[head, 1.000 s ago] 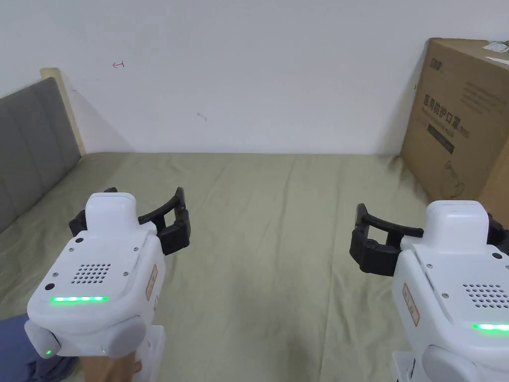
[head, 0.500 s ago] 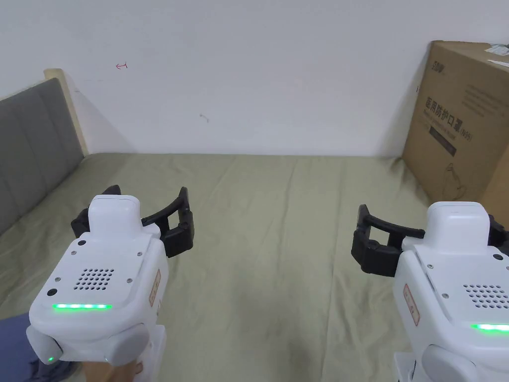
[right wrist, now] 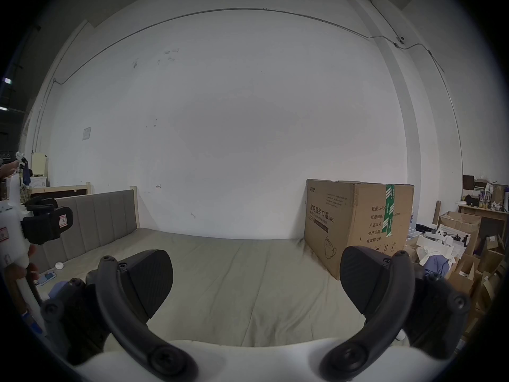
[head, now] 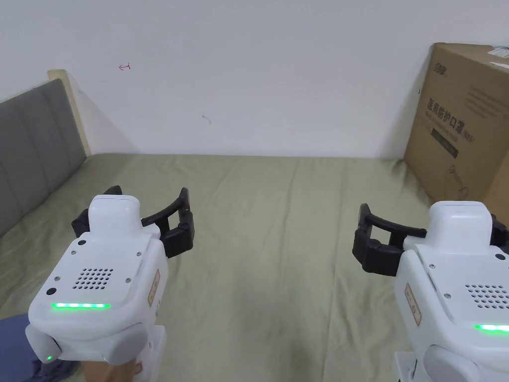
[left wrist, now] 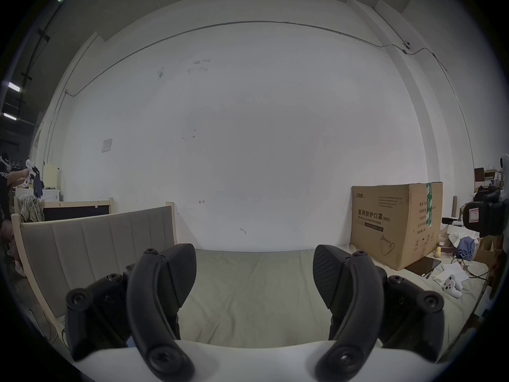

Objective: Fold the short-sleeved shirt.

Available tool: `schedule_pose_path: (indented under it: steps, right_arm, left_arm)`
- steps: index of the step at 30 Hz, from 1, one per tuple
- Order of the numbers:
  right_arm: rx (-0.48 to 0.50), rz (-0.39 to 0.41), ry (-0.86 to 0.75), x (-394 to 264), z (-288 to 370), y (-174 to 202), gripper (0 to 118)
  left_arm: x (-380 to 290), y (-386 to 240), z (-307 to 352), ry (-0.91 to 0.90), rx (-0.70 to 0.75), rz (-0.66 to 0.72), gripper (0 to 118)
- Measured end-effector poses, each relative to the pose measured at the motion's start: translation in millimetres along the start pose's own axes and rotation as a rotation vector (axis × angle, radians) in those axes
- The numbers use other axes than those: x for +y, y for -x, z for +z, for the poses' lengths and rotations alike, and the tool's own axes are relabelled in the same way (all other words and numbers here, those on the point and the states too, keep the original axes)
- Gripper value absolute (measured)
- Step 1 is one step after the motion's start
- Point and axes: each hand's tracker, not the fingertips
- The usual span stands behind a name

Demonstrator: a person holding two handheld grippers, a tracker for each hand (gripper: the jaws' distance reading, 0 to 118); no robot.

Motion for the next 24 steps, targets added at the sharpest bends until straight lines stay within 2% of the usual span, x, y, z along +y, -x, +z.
schedule_pose_path:
  steps: [24]
  right_arm:
    - [0.008,0.021,-0.009,3.8,-0.6,6.4,118]
  left_arm:
    - [-1.4,-1.3,2.4,-0.003,0.002,-0.022,89]
